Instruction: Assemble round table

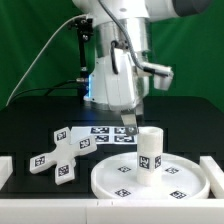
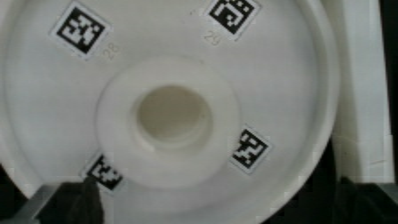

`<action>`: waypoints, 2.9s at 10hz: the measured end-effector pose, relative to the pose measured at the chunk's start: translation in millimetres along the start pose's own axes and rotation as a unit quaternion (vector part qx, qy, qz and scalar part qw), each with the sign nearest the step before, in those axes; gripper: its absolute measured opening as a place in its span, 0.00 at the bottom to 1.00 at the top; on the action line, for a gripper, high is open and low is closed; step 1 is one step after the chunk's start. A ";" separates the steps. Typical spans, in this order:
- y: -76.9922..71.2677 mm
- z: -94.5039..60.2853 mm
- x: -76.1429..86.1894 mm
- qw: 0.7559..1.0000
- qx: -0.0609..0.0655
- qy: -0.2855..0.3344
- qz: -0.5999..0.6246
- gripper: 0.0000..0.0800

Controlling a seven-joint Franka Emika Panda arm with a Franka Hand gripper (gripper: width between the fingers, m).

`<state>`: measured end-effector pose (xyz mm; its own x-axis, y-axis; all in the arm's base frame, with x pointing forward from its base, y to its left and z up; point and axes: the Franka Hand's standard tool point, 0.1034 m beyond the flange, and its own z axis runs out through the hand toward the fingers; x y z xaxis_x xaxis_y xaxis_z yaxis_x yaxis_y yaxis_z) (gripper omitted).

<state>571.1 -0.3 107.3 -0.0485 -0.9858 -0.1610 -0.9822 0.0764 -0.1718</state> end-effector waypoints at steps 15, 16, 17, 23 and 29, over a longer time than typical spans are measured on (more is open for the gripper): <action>13.3 -8.5 98.0 0.899 -0.024 -0.041 -0.435 0.81; 19.1 -8.7 103.8 0.896 -0.047 -0.076 -0.434 0.81; 25.6 -8.6 104.9 0.894 -0.081 -0.127 -0.421 0.81; 33.6 -2.0 125.6 0.872 -0.161 -0.264 -0.379 0.81; 33.1 13.7 128.0 0.877 -0.162 -0.242 -0.381 0.81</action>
Offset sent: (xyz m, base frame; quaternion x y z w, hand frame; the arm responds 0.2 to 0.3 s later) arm 0.0000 0.0000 0.0000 0.0000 0.0000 -0.1296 0.9916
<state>534.8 -122.0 67.7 0.6501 -0.5468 -0.5276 -0.7001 -0.7010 -0.1362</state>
